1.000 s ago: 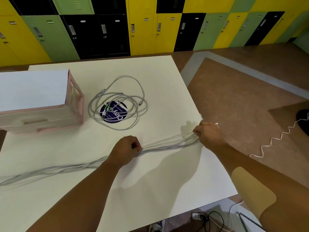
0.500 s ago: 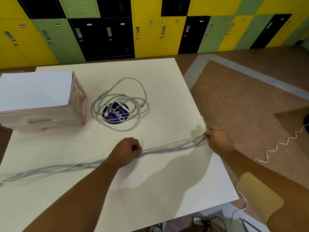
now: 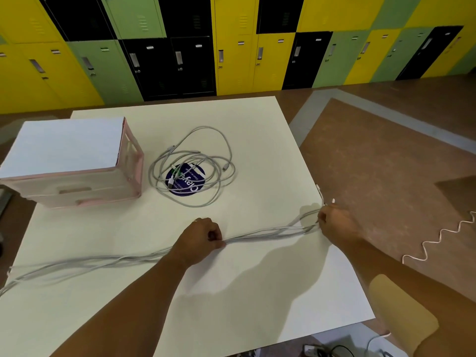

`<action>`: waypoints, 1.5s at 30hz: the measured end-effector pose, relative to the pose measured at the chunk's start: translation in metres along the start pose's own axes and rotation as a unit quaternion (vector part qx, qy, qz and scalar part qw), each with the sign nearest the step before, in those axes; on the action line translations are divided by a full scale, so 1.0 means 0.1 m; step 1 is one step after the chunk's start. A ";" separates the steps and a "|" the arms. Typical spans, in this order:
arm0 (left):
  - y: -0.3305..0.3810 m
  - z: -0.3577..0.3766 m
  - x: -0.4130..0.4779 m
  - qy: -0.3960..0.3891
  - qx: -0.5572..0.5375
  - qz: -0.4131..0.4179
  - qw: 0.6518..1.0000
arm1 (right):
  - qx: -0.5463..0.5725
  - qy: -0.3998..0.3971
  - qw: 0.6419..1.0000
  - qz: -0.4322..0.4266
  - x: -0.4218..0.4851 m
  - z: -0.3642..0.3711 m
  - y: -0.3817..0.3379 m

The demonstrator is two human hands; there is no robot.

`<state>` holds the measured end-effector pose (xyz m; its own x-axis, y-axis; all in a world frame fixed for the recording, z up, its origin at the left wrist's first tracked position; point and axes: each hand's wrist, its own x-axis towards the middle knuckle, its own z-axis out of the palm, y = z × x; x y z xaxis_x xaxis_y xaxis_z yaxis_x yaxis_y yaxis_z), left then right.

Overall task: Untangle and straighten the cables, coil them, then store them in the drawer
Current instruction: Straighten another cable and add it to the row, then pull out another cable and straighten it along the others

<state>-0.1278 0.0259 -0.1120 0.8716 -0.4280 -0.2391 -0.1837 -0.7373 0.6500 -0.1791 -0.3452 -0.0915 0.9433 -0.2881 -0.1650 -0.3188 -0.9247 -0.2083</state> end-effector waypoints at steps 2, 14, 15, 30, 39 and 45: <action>0.02 -0.01 0.00 -0.003 0.001 -0.004 1.000 | -0.010 -0.024 0.999 0.020 0.04 -0.02 -0.03; -0.16 -0.67 0.26 0.101 0.011 -0.043 0.994 | 0.018 -0.050 0.997 -0.053 0.31 -0.19 -1.12; -0.24 -0.73 0.29 0.114 0.012 -0.044 0.992 | 0.033 -0.052 0.995 -0.076 0.32 -0.18 -1.27; -1.00 -1.19 0.52 0.093 0.062 0.015 0.994 | 0.016 -0.153 0.968 -0.200 0.46 0.51 -3.01; -0.96 -1.19 0.69 0.066 0.060 0.014 0.996 | 0.116 -0.070 0.977 -0.167 0.62 0.12 -3.12; -0.68 -1.28 0.87 0.127 -0.053 0.027 0.990 | 0.331 0.011 0.923 -0.194 0.71 -0.67 -3.32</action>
<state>0.0188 0.1058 -0.0848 0.9507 -0.3093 -0.0209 -0.1961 -0.6522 0.7323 -0.0003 -0.0758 0.0308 0.9977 0.0224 0.0638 0.0643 -0.6072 -0.7919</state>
